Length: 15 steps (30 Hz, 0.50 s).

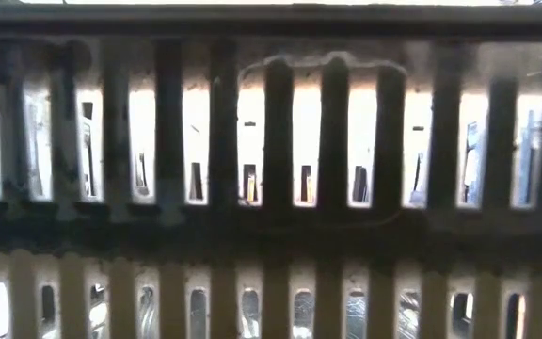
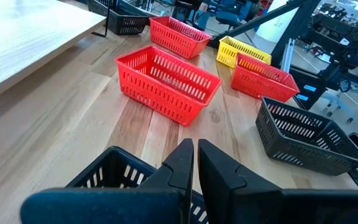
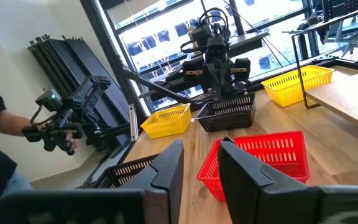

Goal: Stack baskets on shelf by color

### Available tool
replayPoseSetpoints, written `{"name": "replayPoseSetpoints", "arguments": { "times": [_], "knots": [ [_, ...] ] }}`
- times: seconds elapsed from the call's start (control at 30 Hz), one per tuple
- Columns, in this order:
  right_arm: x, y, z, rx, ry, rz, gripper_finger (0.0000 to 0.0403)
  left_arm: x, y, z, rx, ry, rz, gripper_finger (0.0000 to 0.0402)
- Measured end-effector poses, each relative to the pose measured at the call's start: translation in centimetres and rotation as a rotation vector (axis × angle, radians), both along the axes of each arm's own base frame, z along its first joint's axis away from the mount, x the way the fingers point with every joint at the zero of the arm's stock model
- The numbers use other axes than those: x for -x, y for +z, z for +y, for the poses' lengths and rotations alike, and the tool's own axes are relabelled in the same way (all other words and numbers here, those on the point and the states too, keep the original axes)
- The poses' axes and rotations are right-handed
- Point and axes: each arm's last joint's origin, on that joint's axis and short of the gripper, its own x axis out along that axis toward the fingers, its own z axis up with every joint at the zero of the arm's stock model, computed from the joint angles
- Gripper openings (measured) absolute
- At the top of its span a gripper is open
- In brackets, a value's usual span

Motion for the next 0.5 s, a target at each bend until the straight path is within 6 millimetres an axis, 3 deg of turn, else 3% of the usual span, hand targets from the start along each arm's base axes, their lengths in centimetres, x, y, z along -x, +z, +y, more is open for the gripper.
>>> {"name": "replayPoseSetpoints", "arguments": {
  "times": [0.23, 0.5],
  "knots": [
    [0.0, -0.01, 0.0, 0.0, 0.0, 0.0, 0.0087, 0.0, 0.0, 0.03, 0.01, 0.013, -0.001, 0.0025],
    [0.0, -0.01, 0.0, 0.0, 0.0, 0.0, 0.0087, 0.01, 0.01, 0.14, 0.011, 0.054, -0.004, 0.0092]
  ]
}}
